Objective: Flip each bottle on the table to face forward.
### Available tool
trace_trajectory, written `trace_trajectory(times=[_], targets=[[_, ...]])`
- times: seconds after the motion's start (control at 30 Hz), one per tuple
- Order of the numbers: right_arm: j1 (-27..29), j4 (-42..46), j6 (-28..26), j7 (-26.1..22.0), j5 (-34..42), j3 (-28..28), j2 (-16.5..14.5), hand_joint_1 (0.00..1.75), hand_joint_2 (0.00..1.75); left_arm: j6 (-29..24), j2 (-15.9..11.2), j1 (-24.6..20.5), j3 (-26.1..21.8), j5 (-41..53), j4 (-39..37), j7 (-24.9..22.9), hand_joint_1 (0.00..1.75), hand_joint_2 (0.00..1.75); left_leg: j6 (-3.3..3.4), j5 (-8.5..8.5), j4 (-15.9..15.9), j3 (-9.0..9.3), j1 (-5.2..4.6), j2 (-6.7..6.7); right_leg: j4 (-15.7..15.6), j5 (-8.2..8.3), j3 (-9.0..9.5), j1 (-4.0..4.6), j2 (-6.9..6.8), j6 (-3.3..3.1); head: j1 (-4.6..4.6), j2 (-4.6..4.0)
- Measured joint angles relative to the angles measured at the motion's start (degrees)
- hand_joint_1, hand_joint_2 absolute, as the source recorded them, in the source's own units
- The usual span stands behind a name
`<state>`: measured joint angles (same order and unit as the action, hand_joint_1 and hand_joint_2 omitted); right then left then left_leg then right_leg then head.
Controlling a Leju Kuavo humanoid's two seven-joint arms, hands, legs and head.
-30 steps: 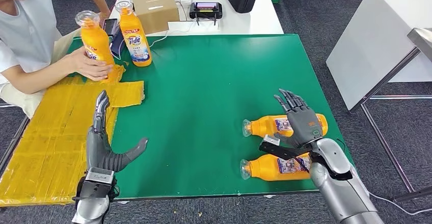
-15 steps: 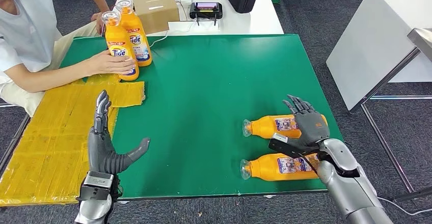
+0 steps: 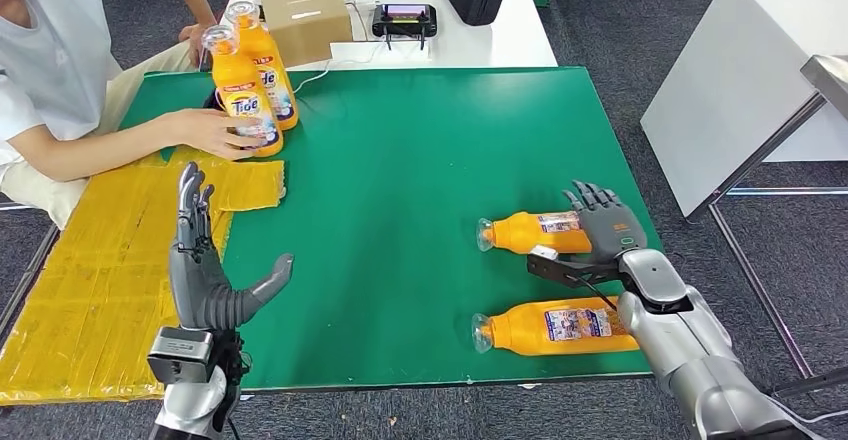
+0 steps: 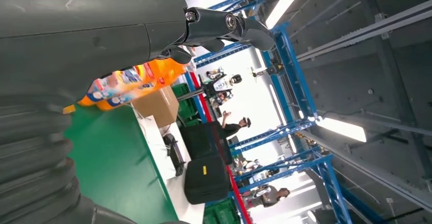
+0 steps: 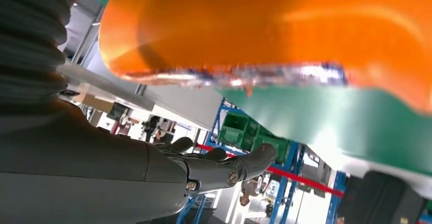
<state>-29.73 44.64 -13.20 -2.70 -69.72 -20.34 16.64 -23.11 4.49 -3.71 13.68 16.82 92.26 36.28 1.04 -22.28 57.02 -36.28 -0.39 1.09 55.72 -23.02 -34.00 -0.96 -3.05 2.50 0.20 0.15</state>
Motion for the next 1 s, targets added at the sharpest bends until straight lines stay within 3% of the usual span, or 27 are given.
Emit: trace_trajectory(times=[0.37,0.4,0.53,0.57,1.0], targets=[[-3.70,-8.24,3.87,-0.87,-0.86,-2.13,-1.09,0.00,1.75,0.45,0.45,-0.74,0.01,-1.81,-0.36,0.36,0.00,1.75,0.00,-0.01,0.00,0.02,0.00,0.01,-0.01,0.00,0.01,0.00,0.01,0.00,0.01,0.00],[-4.05,-8.81,4.44,-0.95,-0.84,-2.22,-1.10,0.06,1.75,0.48,0.48,-0.79,0.01,-1.89,-0.47,0.41,0.00,1.75,0.00,-0.01,0.00,0.03,0.00,0.01,-0.01,0.00,0.01,0.00,0.01,0.00,0.00,0.00],[-5.28,-10.79,6.01,-0.81,-0.93,-2.82,-1.10,1.26,1.75,0.51,0.60,-1.03,0.01,-2.22,-1.04,0.52,0.00,1.75,0.00,0.00,0.00,0.09,0.00,0.02,-0.01,0.01,0.06,0.00,0.01,0.01,0.02,0.00],[-5.51,-11.20,6.27,-0.72,-0.97,-3.01,-1.10,1.34,1.75,0.52,0.63,-1.10,0.01,-2.33,-1.16,0.54,0.00,1.75,0.00,0.00,0.00,0.10,0.00,0.02,-0.01,0.01,0.07,0.00,0.02,0.02,0.01,0.00],[-6.67,-13.54,7.03,-0.38,-1.05,-3.53,-1.17,1.48,1.75,0.85,0.74,-1.49,0.01,-2.66,-1.84,0.55,0.00,1.75,0.02,0.01,0.01,0.11,0.00,0.00,-0.01,0.04,0.09,-0.01,0.00,0.05,0.01,0.00]])
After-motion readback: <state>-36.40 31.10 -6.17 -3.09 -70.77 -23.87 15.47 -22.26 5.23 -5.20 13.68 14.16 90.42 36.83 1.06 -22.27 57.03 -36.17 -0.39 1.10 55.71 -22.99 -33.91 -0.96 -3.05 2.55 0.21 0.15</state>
